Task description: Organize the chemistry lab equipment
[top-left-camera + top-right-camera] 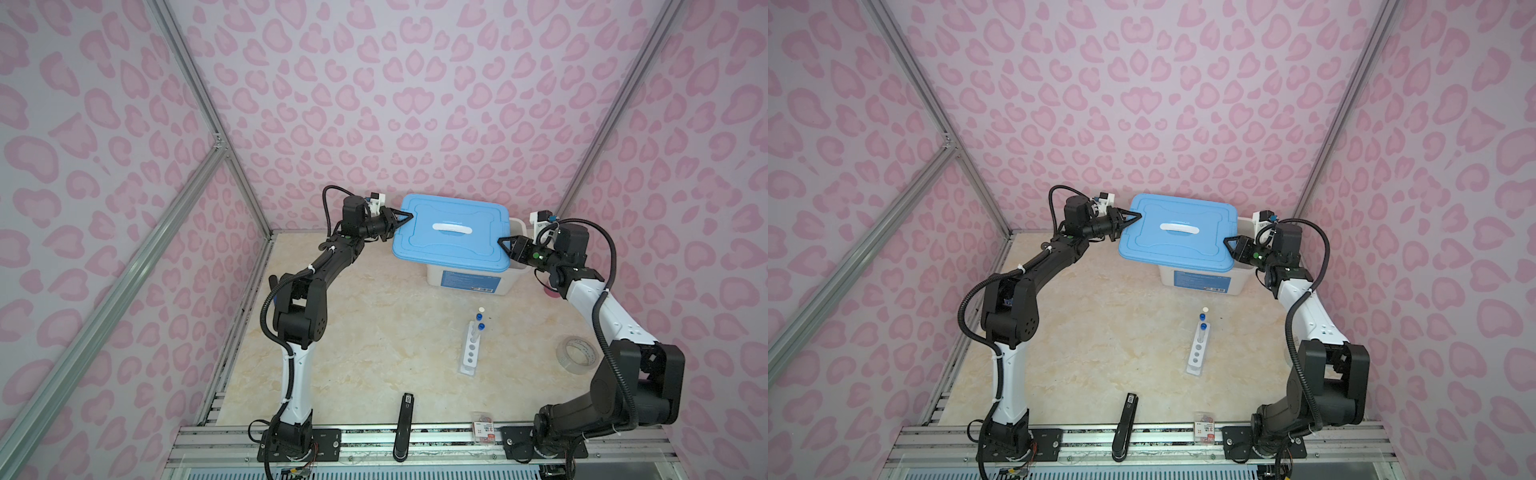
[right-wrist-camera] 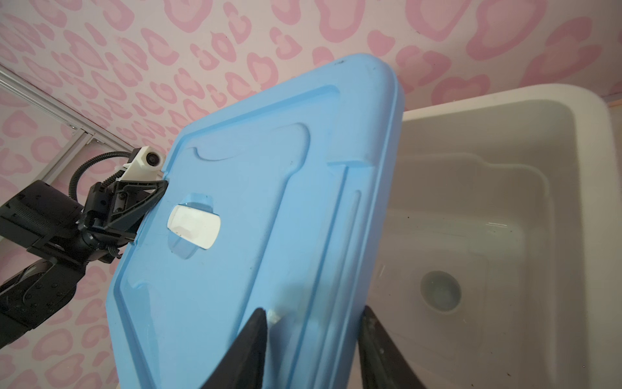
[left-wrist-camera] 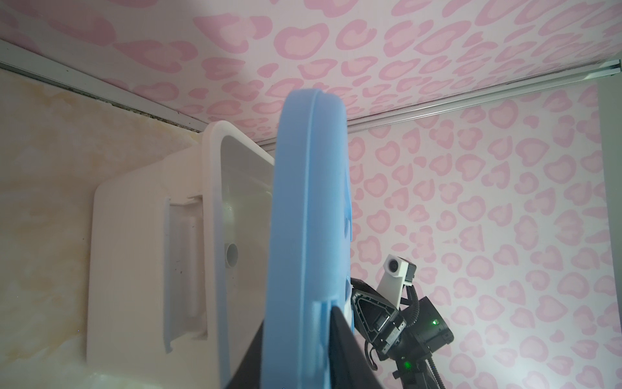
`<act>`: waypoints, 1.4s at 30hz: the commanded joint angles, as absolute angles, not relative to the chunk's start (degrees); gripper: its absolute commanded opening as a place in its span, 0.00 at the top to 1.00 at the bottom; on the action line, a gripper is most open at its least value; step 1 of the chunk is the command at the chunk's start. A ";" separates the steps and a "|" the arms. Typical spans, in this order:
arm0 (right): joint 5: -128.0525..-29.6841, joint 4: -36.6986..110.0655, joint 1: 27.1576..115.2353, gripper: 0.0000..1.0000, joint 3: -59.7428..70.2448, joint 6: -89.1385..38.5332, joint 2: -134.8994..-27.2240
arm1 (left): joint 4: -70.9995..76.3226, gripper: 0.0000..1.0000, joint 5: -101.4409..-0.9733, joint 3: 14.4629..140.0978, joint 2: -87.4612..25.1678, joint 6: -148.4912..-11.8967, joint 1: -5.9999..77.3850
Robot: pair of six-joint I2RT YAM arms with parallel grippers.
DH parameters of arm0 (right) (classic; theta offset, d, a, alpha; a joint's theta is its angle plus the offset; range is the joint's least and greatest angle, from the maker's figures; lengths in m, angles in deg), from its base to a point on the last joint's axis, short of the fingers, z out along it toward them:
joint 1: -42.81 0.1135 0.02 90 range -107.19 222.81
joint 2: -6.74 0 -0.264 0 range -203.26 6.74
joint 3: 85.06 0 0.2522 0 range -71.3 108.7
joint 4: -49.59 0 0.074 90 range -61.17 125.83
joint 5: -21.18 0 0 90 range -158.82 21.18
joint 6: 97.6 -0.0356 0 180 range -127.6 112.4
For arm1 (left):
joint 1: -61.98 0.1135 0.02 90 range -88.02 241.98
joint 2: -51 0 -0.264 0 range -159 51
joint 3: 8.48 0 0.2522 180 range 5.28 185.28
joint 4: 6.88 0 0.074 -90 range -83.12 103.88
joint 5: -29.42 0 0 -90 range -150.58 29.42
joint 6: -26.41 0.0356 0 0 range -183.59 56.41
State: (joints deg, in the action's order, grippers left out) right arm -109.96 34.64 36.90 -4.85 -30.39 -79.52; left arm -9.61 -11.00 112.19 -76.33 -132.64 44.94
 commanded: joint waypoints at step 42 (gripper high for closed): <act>-109.86 35.21 31.48 0.63 -5.80 -29.62 -80.26 | 14.38 0.68 -20.74 135.12 -88.13 -117.85 40.14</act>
